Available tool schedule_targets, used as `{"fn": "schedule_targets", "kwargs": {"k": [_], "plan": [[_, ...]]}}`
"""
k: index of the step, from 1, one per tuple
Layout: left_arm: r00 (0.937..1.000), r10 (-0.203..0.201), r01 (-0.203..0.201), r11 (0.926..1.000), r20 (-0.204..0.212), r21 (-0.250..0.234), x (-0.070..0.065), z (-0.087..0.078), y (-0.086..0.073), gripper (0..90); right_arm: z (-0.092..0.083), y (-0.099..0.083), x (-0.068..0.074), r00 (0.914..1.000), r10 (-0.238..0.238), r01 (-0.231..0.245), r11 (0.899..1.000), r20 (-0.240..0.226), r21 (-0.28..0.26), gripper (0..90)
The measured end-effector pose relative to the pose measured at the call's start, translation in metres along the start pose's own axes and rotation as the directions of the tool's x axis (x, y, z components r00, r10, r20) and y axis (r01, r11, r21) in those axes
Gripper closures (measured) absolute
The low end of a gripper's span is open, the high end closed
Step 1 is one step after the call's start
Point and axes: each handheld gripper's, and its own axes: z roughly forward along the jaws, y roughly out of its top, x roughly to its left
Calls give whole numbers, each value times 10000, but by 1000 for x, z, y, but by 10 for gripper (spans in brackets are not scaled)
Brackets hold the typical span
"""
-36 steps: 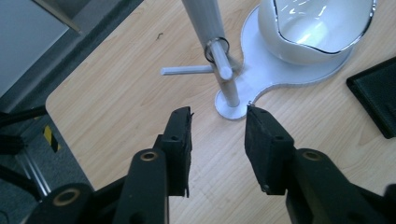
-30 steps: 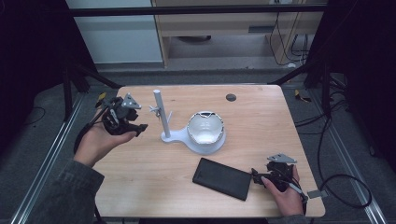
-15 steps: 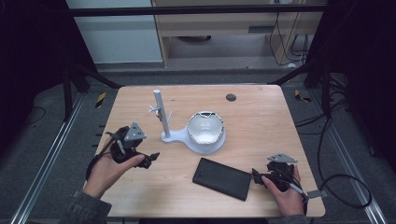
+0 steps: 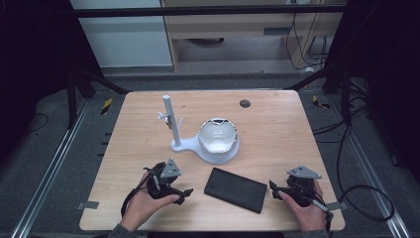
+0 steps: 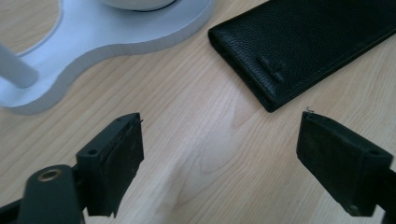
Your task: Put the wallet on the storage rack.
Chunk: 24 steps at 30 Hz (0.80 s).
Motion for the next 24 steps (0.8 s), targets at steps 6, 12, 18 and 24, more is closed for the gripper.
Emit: {"fn": "schedule_targets", "kwargs": {"k": [6,12,18,24], "plan": [[9978,472,-477,9988,462,106,-20,15,1,422,-2,0,-1,10000,-23,24,10000,75,-96,148],[9940,723,-790,9935,824,814,-26,26,1,710,-1,0,0,9998,-197,198,9998,43,-49,184],[9919,555,-686,9910,1139,1148,-28,30,7,879,0,0,-1,9998,-189,188,9998,-64,-17,199],[9915,519,-699,9859,1191,1521,-28,37,10,896,0,0,0,9998,-137,137,9999,-138,36,193]]}}
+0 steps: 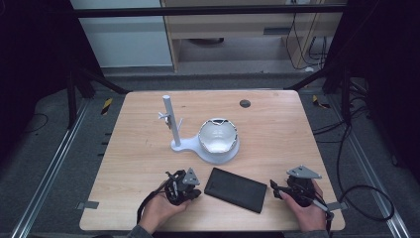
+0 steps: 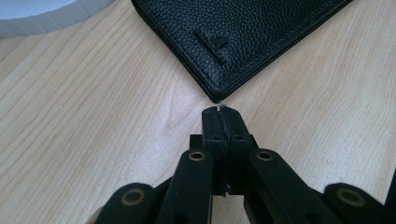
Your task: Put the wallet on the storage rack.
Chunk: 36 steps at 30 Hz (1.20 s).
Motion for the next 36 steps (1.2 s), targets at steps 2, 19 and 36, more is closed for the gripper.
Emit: {"fn": "schedule_targets", "kwargs": {"k": [2,19,36], "plan": [[10000,66,-66,10000,-27,53,0,1,1,896,0,0,0,10000,20,-20,10000,-12,23,191],[9992,368,-360,9977,-134,575,1,8,10,897,1,0,2,9999,-110,111,9999,-89,44,185],[9987,494,-481,9953,-139,836,0,14,13,897,1,0,2,9998,-166,167,9999,-130,25,184]]}}
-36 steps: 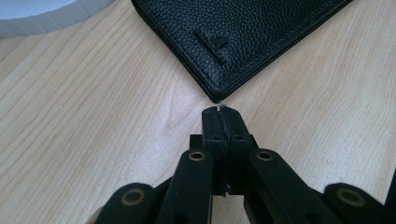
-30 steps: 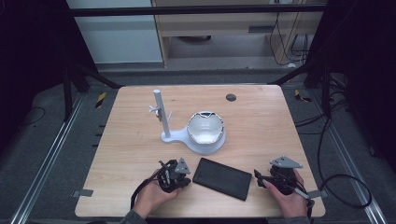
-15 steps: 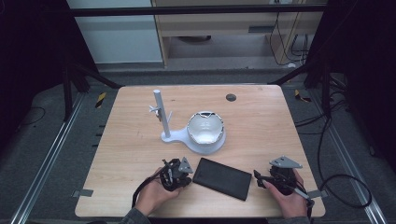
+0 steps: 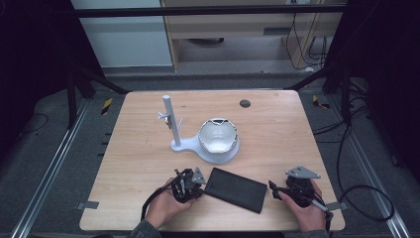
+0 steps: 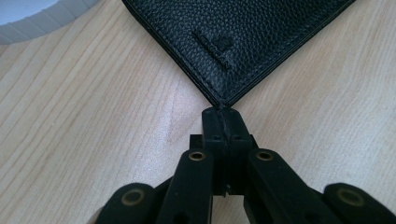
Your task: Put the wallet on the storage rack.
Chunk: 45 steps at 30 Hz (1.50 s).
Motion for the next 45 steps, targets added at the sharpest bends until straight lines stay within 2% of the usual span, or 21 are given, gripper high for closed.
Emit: {"fn": "schedule_targets", "kwargs": {"k": [6,8,12,13,14,18,23,24,25,27,28,29,30,33,34,35,41,45], "plan": [[10000,28,-28,10000,-57,-81,0,-1,0,896,-1,1,1,10000,23,-24,10000,-45,-60,184],[10000,-69,67,9996,-56,-272,0,-4,-1,896,-3,2,3,9999,-48,46,9998,-100,-200,184],[10000,-43,42,9995,-51,-306,0,-5,1,894,-5,4,9,9987,-309,291,9986,-400,-440,179],[9999,-89,86,9992,-62,-386,0,-7,1,894,-6,6,16,9962,-571,533,9969,-658,-583,169],[9999,-127,124,9988,-76,-473,1,-8,1,893,-7,7,19,9951,-610,563,9965,-776,-622,163],[9997,-221,216,9976,-65,-661,1,-11,1,890,-9,10,36,9807,-1173,1044,9906,-1565,-885,117],[9995,-311,302,9960,-89,-846,2,-12,2,887,-7,13,65,9523,-1963,1804,9797,-2334,-878,71],[9995,-311,302,9960,-89,-846,2,-12,2,887,-7,13,65,9523,-1963,1804,9797,-2334,-878,71],[9994,-330,323,9955,-67,-891,2,-13,3,887,-6,14,75,9389,-2317,2159,9724,-2544,-888,68],[9995,-310,309,9950,12,-953,1,-13,5,883,-5,14,85,9290,-2591,2457,9658,-2644,-831,66],[9995,-310,309,9950,12,-953,1,-13,5,882,-5,14,85,9290,-2591,2457,9658,-2644,-831,66],[9996,-291,295,9943,51,-1026,1,-12,6,882,-3,14,93,9249,-2799,2720,9600,-2573,-664,68],[9995,-303,306,9939,38,-1060,1,-11,7,882,-3,14,95,9233,-2855,2794,9583,-2569,-608,69],[9995,-318,324,9924,67,-1188,1,-12,8,881,-2,15,100,9151,-3243,3259,9448,-2395,-338,78],[9992,-392,397,9909,61,-1284,1,-12,9,881,-2,15,100,9151,-3243,3259,9448,-2395,-338,78],[9992,-382,394,9898,108,-1367,3,-12,11,880,-3,16,103,9114,-3414,3455,9381,-2300,-233,85],[9991,-371,403,9851,223,-1675,9,-14,20,877,-1,21,104,9045,-3723,3825,9239,-2078,94,117],[9994,-232,275,9855,275,-1673,12,-13,28,874,2,23,101,9020,-3833,3983,9164,-1989,401,157]]}}
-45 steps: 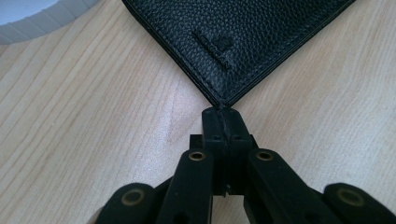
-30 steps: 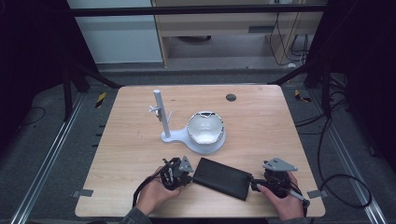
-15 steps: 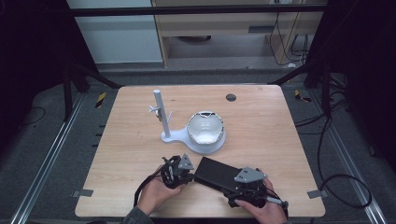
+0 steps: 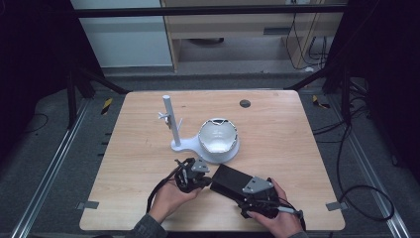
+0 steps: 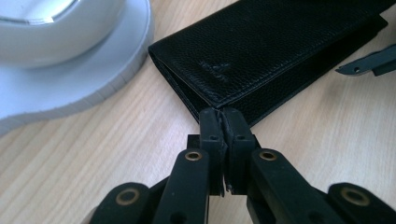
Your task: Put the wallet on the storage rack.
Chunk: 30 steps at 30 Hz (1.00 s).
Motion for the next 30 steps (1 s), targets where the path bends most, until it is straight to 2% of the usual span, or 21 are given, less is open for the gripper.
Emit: {"fn": "schedule_targets", "kwargs": {"k": [7,14,17,22,27,30], "plan": [[9999,123,-123,9999,73,-82,3,0,13,868,-2,10,-8,9993,-349,344,9986,127,411,204],[9998,205,-205,9998,63,-89,5,-1,25,864,-2,20,-14,9979,-633,625,9967,144,521,245],[9998,203,-203,9998,91,-67,6,-1,27,864,-1,20,-16,9980,-625,616,9963,127,606,255],[9995,-26,32,9998,325,-181,11,-1,31,866,4,18,-20,9984,-564,554,9954,105,784,266],[9994,-15,21,9998,332,-189,12,-1,33,866,7,20,-22,9982,-589,579,9943,89,895,272],[9991,13,-3,9997,419,-257,12,0,35,866,8,23,-23,9966,-811,790,9904,136,1136,282]]}}
